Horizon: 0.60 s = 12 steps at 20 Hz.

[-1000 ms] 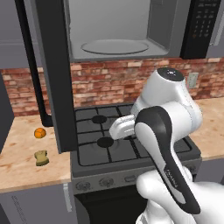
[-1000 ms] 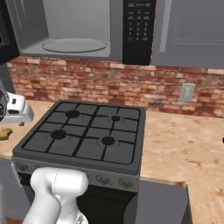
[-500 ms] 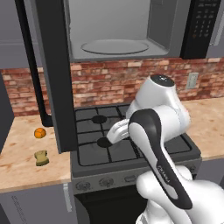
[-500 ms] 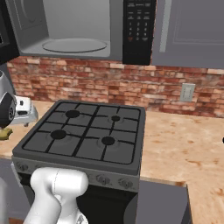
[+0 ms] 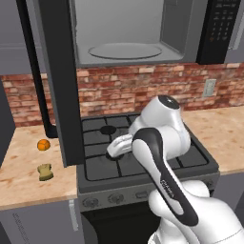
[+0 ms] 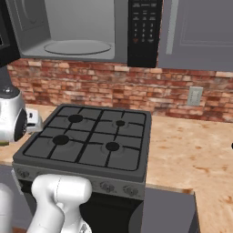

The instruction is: Place the sponge inside the microwave to prepare for sanitizing.

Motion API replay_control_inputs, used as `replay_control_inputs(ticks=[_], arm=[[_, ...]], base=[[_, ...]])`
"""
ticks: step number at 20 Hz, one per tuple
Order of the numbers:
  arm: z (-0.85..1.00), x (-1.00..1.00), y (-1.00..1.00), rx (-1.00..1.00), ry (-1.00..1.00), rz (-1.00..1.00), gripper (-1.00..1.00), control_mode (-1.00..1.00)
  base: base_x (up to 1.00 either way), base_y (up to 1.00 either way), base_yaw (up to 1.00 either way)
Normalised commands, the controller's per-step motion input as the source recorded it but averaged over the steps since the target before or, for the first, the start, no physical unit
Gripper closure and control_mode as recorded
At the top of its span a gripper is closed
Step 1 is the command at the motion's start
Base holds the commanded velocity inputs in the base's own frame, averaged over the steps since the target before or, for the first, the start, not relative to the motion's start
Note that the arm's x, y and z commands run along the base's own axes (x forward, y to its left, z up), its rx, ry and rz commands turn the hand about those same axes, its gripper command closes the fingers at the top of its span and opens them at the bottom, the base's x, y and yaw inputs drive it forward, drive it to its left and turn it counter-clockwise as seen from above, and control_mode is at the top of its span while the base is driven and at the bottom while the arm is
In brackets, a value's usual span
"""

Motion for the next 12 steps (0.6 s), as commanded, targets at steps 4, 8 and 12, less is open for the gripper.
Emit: replay_control_inputs(ticks=[4, 8, 12], arm=[[0.00, 0.10, 0.57, 0.15, 0.00, -0.02, -1.00, -1.00], [0.00, 0.02, 0.82, 0.04, 0.01, -0.06, -1.00, -1.00], [0.05, 0.17, 0.61, 0.00, 0.24, -0.09, -1.00, -1.00]], base=[[0.00, 0.00, 0.00], [0.00, 0.00, 0.00], [0.00, 0.00, 0.00]])
